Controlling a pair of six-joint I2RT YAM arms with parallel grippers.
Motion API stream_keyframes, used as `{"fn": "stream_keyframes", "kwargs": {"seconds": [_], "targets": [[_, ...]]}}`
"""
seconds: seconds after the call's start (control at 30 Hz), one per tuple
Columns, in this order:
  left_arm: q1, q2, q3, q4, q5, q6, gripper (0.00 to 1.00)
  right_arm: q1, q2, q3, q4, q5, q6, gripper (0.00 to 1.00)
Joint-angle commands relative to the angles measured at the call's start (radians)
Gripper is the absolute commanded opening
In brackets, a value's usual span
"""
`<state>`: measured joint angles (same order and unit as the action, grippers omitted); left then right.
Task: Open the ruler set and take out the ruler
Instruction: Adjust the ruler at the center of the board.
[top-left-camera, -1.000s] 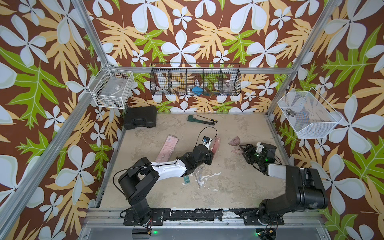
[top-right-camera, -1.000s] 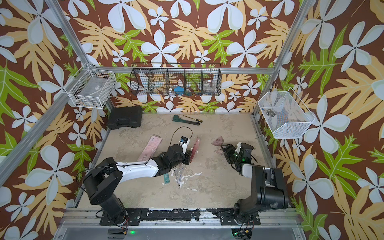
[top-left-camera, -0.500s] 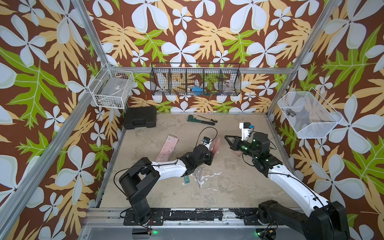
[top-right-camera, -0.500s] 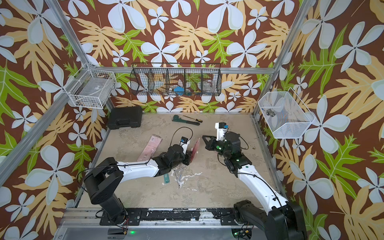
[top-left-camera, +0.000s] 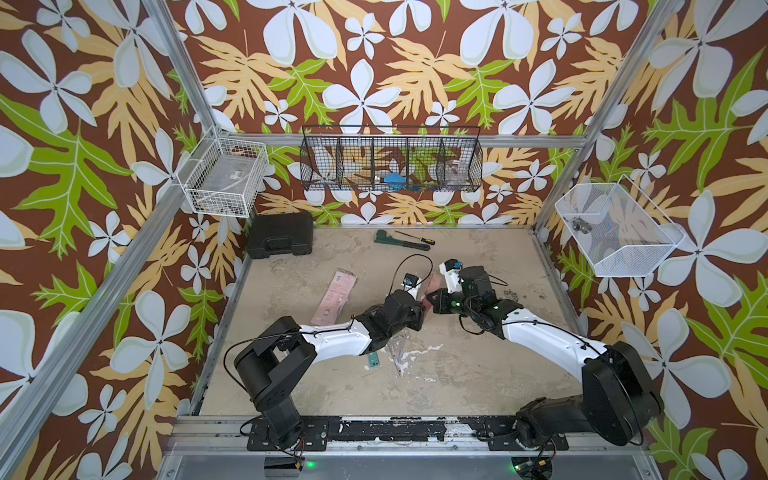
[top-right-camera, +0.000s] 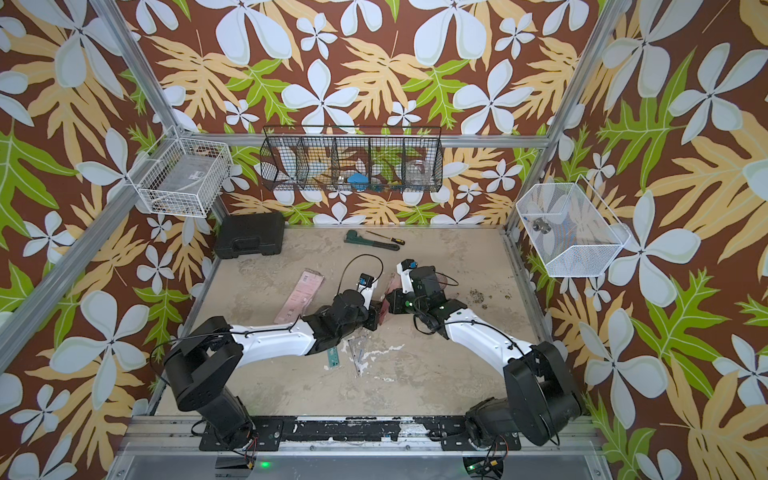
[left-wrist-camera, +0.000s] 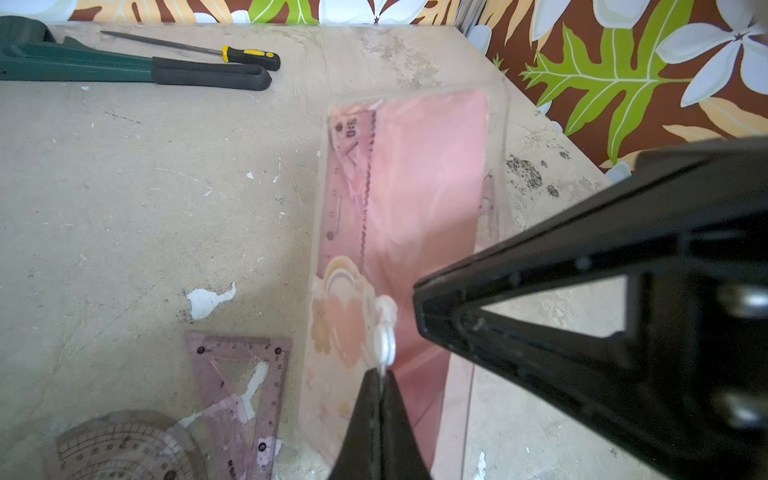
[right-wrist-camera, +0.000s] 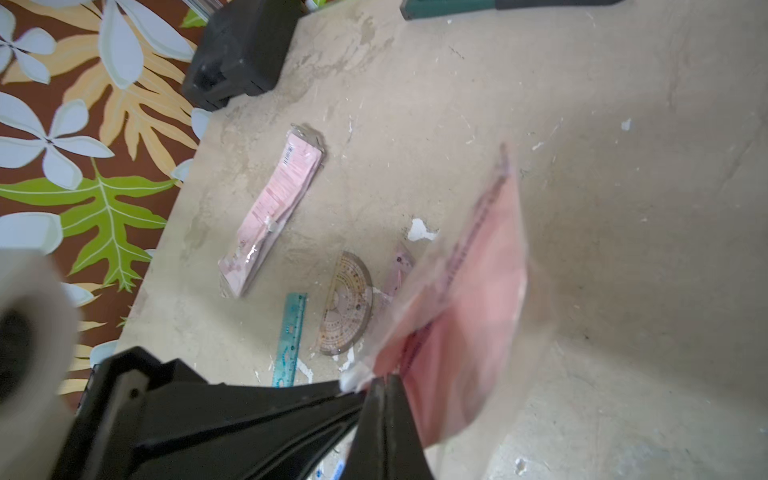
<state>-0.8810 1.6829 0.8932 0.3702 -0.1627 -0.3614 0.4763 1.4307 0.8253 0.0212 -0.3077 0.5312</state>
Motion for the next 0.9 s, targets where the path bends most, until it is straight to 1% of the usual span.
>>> {"fn": "stream_keyframes", "kwargs": {"seconds": [0.0,0.13,0.17,0.27,0.33,0.47,0.63,0.7,0.8,0.87], "targets": [[-0.001,-0.01,0.01,0.039,-0.017,0.011,0.0,-0.002,0.021,-0.001,0.003,0.011,-0.013,0.0],[0.0,-0.032,-0.007,0.063,-0.028,0.016,0.0,-0.012,0.031,-0.02,0.043,-0.008,0.001,0.0],[-0.001,-0.038,-0.014,0.07,-0.029,0.016,0.0,-0.018,0.032,-0.027,0.058,-0.016,0.005,0.03],[-0.001,-0.044,-0.02,0.069,-0.028,0.018,0.0,-0.035,0.038,-0.036,0.092,-0.051,0.007,0.16],[0.0,-0.048,-0.025,0.077,-0.019,0.018,0.0,-0.036,0.048,-0.041,0.127,-0.088,0.004,0.2],[-0.001,-0.046,-0.028,0.093,-0.007,0.02,0.0,-0.037,0.055,-0.065,0.22,-0.176,0.033,0.22],[-0.001,-0.049,-0.031,0.106,0.01,0.03,0.0,-0.037,0.058,-0.1,0.324,-0.218,0.076,0.25],[0.0,-0.05,-0.027,0.104,0.017,0.031,0.0,-0.037,0.065,-0.105,0.346,-0.217,0.091,0.25],[-0.001,-0.06,-0.035,0.116,0.031,0.031,0.0,-0.037,0.086,-0.104,0.35,-0.199,0.105,0.31],[-0.002,-0.067,-0.04,0.125,0.044,0.033,0.0,-0.037,0.095,-0.106,0.368,-0.194,0.121,0.32]]}}
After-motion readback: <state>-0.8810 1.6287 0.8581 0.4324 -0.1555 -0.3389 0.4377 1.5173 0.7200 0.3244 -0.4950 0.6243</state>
